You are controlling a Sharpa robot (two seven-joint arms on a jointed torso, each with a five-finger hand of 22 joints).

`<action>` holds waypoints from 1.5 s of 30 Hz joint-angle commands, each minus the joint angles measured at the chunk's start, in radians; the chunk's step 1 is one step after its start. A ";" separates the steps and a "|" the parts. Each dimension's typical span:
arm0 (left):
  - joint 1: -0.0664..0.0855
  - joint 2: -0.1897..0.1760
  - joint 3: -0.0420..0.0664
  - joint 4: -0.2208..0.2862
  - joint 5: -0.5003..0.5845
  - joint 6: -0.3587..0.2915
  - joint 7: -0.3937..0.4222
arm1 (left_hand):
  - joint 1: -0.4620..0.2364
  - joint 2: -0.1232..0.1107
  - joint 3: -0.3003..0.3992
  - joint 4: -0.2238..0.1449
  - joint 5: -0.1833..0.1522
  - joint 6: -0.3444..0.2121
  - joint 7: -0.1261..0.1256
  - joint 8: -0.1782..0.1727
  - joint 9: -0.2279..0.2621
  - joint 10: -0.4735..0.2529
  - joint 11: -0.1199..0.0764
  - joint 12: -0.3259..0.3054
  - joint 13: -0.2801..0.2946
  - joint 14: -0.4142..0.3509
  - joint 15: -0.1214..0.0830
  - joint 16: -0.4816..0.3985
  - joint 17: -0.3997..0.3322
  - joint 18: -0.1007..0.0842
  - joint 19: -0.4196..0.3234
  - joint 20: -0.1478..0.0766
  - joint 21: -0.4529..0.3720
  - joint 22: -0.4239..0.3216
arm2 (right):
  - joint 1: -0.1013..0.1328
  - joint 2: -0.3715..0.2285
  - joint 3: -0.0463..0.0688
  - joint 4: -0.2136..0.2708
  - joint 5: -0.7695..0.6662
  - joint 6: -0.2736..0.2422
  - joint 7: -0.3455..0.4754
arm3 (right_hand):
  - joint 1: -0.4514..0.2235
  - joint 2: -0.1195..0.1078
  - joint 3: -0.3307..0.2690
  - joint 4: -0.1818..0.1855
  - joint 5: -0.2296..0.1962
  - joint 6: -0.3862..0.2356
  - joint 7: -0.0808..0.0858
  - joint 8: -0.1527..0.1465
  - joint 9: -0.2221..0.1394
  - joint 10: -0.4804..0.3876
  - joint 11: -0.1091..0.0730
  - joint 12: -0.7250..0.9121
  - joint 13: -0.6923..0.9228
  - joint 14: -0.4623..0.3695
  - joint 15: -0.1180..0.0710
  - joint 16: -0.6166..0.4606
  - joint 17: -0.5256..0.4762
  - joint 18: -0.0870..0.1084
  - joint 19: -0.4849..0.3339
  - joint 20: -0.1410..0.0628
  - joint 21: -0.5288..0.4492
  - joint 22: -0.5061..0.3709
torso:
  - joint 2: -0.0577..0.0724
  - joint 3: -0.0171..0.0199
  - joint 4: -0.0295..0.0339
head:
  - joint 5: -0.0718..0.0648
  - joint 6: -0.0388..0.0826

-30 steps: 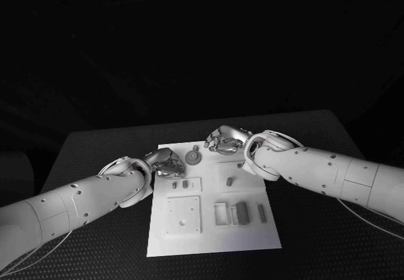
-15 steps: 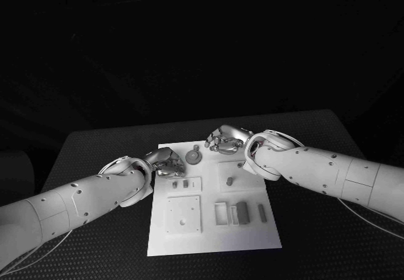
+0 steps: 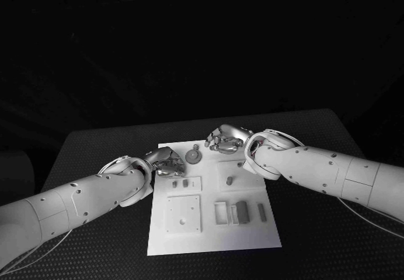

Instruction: Assemble the parts on the task board

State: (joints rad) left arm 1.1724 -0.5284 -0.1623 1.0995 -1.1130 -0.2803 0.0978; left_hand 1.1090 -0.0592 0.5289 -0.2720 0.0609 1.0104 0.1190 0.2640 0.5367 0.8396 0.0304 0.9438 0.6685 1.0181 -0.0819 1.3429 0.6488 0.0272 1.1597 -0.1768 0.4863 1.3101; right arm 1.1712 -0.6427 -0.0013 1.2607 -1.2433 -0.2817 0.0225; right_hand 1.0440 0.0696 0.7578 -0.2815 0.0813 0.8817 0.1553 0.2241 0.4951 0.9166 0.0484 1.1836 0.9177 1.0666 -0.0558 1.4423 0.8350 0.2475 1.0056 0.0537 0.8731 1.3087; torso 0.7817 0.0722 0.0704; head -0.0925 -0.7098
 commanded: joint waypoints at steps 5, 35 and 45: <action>-0.002 0.001 -0.001 0.007 0.007 0.006 0.014 | 0.002 -0.011 -0.002 -0.007 -0.003 -0.009 0.006 -0.009 -0.002 -0.004 0.001 -0.009 -0.012 -0.006 0.005 0.005 -0.003 0.022 -0.007 0.000 0.005 0.022 | 0.000 0.002 0.000 0.000 0.000 0.012 0.007 | -0.009 0.000 0.004 0.000 -0.001 -0.002 0.007 0.004 -0.002 0.004 0.003 0.003 -0.002 0.008 0.000 0.003 -0.001 0.014 0.000 -0.005 0.004 0.018 | 0.000 -0.0005 0.0002 | 0.000 -0.001; -0.003 0.000 -0.001 0.006 0.027 0.004 0.018 | 0.004 -0.024 -0.006 -0.009 -0.004 -0.035 0.012 -0.021 -0.008 0.004 0.003 -0.012 -0.034 -0.004 0.007 0.011 -0.010 0.026 -0.007 0.003 0.013 0.021 | 0.000 0.001 0.000 -0.001 0.003 0.009 0.006 | -0.010 -0.003 0.004 0.000 -0.001 -0.004 0.008 0.004 -0.004 0.004 0.003 0.003 -0.002 0.008 0.000 0.003 -0.001 0.014 0.000 -0.005 0.005 0.017 | 0.000 -0.0004 -0.0002 | 0.001 -0.002; -0.003 -0.002 -0.001 0.006 0.043 -0.005 0.019 | 0.004 -0.031 -0.009 -0.010 -0.004 -0.051 0.009 -0.029 -0.011 -0.003 0.004 -0.011 -0.040 -0.003 0.008 0.013 -0.013 0.028 -0.006 0.004 0.015 0.021 | 0.000 0.001 0.000 0.000 0.004 0.007 0.006 | -0.010 -0.005 0.004 -0.001 -0.001 -0.004 0.008 0.004 -0.004 0.003 0.003 0.003 -0.003 0.008 0.001 0.003 -0.002 0.014 0.000 -0.005 0.005 0.017 | 0.000 -0.0007 0.0003 | 0.001 -0.002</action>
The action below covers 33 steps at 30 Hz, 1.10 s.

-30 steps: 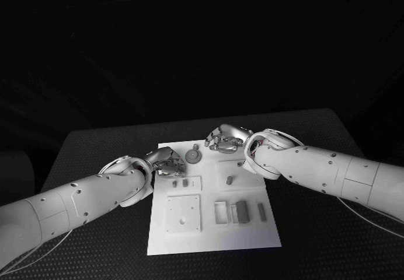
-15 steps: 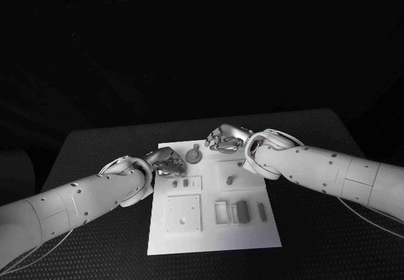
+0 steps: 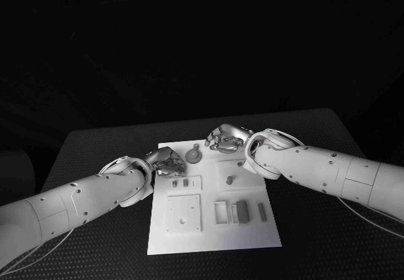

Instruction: Assemble the parts on the task board

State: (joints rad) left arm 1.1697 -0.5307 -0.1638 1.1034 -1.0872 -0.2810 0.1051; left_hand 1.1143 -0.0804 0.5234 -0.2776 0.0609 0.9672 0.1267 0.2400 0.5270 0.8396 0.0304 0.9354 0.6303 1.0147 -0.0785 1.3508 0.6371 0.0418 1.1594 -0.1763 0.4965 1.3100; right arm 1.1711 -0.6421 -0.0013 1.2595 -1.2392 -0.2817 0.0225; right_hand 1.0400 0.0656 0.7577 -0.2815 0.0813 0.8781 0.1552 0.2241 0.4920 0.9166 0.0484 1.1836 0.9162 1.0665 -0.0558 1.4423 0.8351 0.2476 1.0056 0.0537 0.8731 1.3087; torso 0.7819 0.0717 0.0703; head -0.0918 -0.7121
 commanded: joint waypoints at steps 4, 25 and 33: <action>0.000 0.000 0.000 0.002 0.018 -0.008 0.012 | 0.000 -0.012 -0.004 -0.004 -0.004 -0.014 0.001 -0.007 -0.002 -0.004 0.004 0.001 -0.002 0.000 0.005 0.007 -0.002 0.014 -0.006 0.004 0.005 0.021 | 0.000 0.000 0.000 0.000 0.000 0.008 0.006 | -0.006 -0.001 0.004 -0.001 -0.001 0.000 0.008 0.004 -0.001 0.003 0.003 0.003 -0.001 0.008 0.001 0.003 -0.002 0.014 0.000 -0.005 0.005 0.017 | 0.000 -0.0004 -0.0003 | 0.000 0.001; 0.000 -0.004 0.000 0.007 0.030 -0.018 0.019 | 0.004 -0.017 -0.007 -0.004 0.000 -0.040 -0.002 -0.017 -0.007 -0.004 0.001 0.027 -0.002 0.002 0.002 0.012 -0.008 0.016 -0.004 0.003 0.009 0.020 | 0.000 0.000 0.000 -0.001 0.001 0.007 0.006 | -0.005 -0.002 0.005 -0.001 -0.001 0.000 0.008 0.005 -0.002 0.003 0.003 0.003 -0.002 0.008 0.001 0.003 -0.002 0.014 0.000 -0.005 0.005 0.017 | 0.000 -0.0001 0.0000 | 0.000 0.002; -0.001 -0.008 0.001 0.009 0.033 -0.023 0.027 | 0.003 -0.021 -0.009 -0.004 -0.002 -0.051 -0.003 -0.021 -0.010 -0.008 0.001 0.033 -0.003 0.003 0.001 0.014 -0.010 0.016 -0.003 0.003 0.010 0.020 | 0.000 0.000 0.000 -0.001 0.002 0.008 0.006 | -0.005 -0.002 0.006 -0.001 -0.001 -0.001 0.008 0.005 -0.003 0.003 0.003 0.003 -0.002 0.008 0.001 0.003 -0.002 0.014 0.000 -0.005 0.005 0.017 | 0.000 -0.0002 0.0003 | 0.000 0.001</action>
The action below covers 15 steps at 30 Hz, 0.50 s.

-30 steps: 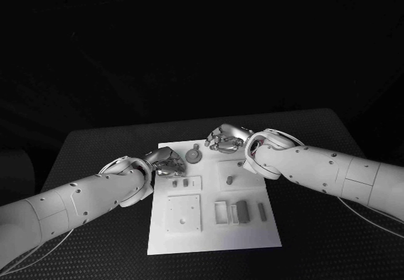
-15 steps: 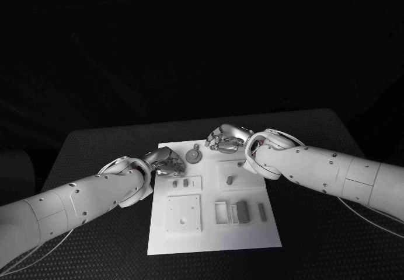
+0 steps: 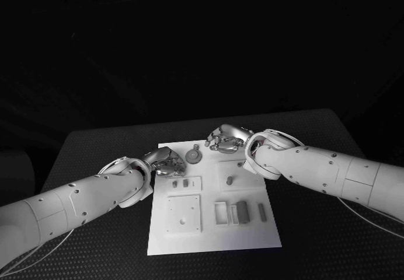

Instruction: Assemble the parts on the task board

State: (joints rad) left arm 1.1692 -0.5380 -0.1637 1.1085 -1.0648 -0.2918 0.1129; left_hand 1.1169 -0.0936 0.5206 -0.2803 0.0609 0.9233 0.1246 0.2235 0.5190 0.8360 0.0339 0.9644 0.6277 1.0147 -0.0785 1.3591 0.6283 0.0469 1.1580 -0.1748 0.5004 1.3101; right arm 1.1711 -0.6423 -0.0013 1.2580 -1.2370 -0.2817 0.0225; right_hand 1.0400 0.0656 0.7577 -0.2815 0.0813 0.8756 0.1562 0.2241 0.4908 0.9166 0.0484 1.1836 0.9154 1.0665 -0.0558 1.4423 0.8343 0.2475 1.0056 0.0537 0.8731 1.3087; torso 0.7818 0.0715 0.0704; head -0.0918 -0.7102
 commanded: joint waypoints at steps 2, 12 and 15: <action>0.000 -0.003 0.001 0.006 0.014 -0.018 0.020 | 0.000 -0.009 -0.007 -0.002 -0.002 -0.009 -0.001 -0.005 -0.002 -0.006 -0.003 0.005 0.000 0.003 0.001 0.006 -0.001 0.011 -0.001 0.001 0.007 0.020 | 0.000 0.000 0.000 0.001 -0.001 0.008 0.006 | -0.005 -0.002 0.006 -0.001 -0.001 0.002 0.007 0.005 -0.002 0.003 0.003 0.003 -0.001 0.008 0.001 0.003 -0.001 0.014 0.000 -0.005 0.005 0.017 | 0.000 0.0002 0.0003 | 0.000 -0.001; 0.000 -0.007 0.001 0.010 0.019 -0.016 0.023 | -0.001 -0.019 -0.011 -0.003 0.002 -0.028 -0.001 -0.013 -0.008 -0.010 -0.003 0.012 -0.003 0.002 0.001 0.009 -0.004 0.011 -0.001 0.000 0.008 0.020 | 0.000 0.000 0.000 0.000 0.002 0.007 0.007 | -0.005 -0.003 0.006 -0.001 -0.001 0.002 0.007 0.005 -0.002 0.003 0.003 0.003 -0.001 0.008 0.001 0.003 -0.001 0.014 0.000 -0.005 0.005 0.017 | 0.000 -0.0002 0.0000 | 0.001 -0.002; 0.000 -0.008 0.001 0.011 0.019 -0.014 0.025 | -0.001 -0.020 -0.012 -0.003 0.002 -0.029 -0.001 -0.013 -0.008 -0.010 -0.003 0.012 -0.004 0.002 0.001 0.010 -0.004 0.011 -0.002 0.000 0.008 0.020 | 0.000 0.000 0.000 0.000 0.002 0.007 0.007 | -0.005 -0.003 0.006 -0.001 -0.001 0.002 0.007 0.005 -0.002 0.003 0.003 0.004 -0.001 0.008 0.001 0.003 -0.001 0.014 0.000 -0.005 0.005 0.017 | 0.000 -0.0004 0.0004 | 0.000 -0.001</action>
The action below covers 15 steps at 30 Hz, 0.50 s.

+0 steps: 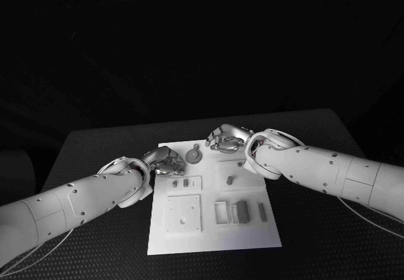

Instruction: Assemble the parts on the task board

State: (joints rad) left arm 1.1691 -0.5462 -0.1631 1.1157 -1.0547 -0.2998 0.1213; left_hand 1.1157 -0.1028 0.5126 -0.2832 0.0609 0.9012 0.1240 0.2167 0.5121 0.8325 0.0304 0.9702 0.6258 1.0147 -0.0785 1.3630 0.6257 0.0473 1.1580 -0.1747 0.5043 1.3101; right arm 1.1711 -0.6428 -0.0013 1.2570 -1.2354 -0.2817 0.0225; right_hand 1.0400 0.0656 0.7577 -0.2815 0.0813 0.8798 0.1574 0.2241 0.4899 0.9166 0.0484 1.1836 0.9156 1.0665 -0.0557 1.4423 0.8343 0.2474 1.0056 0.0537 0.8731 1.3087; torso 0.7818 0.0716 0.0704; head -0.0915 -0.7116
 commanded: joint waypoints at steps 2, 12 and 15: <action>0.000 0.000 0.001 0.005 0.011 -0.003 0.019 | 0.000 -0.012 -0.005 0.000 0.002 -0.008 -0.001 -0.007 -0.002 -0.007 0.000 0.007 -0.002 0.002 0.001 0.006 -0.001 0.010 -0.002 0.000 0.005 0.020 | 0.000 0.000 0.000 0.001 0.001 0.007 0.007 | -0.005 -0.003 0.006 -0.001 -0.001 -0.002 0.006 0.005 -0.001 0.003 0.003 0.004 -0.002 0.008 0.001 0.003 -0.001 0.014 0.000 -0.005 0.005 0.017 | 0.000 -0.0003 0.0003 | 0.000 0.000; 0.000 -0.006 0.001 0.013 0.026 -0.002 0.029 | -0.005 -0.013 -0.010 0.001 0.005 -0.009 0.001 -0.006 -0.003 -0.009 0.001 0.009 -0.004 0.002 0.001 0.007 -0.002 0.010 -0.002 0.000 0.005 0.020 | 0.000 0.000 0.000 0.000 0.001 0.006 0.006 | -0.005 -0.004 0.006 -0.001 -0.001 -0.002 0.006 0.005 -0.002 0.003 0.003 0.004 -0.002 0.008 0.001 0.003 -0.002 0.014 0.000 -0.005 0.005 0.017 | 0.000 -0.0002 -0.0002 | 0.000 -0.001; 0.000 -0.008 0.001 0.014 0.037 -0.015 0.035 | -0.005 -0.007 -0.010 0.001 0.007 0.002 0.005 0.002 -0.002 -0.006 0.001 0.008 -0.009 0.000 0.001 0.006 -0.005 0.010 -0.004 0.000 0.004 0.020 | 0.000 -0.001 0.000 0.001 0.001 0.006 0.006 | -0.005 -0.004 0.006 -0.001 -0.001 -0.003 0.006 0.005 -0.002 0.003 0.003 0.004 -0.002 0.009 0.001 0.003 -0.002 0.014 0.000 -0.005 0.005 0.017 | 0.000 -0.0002 -0.0002 | 0.000 0.000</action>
State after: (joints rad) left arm 1.1690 -0.5546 -0.1631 1.1265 -1.0392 -0.3003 0.1336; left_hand 1.1103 -0.1081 0.5075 -0.2837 0.0654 0.9028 0.1254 0.2166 0.5102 0.8325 0.0304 0.9746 0.6153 1.0147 -0.0785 1.3629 0.6211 0.0463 1.1580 -0.1747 0.5043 1.3101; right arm 1.1711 -0.6434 -0.0013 1.2567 -1.2338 -0.2817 0.0227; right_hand 1.0400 0.0656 0.7577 -0.2814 0.0813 0.8791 0.1578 0.2241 0.4891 0.9166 0.0484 1.1835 0.9147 1.0665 -0.0557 1.4423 0.8343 0.2475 1.0056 0.0537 0.8731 1.3087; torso 0.7818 0.0712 0.0704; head -0.0918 -0.7122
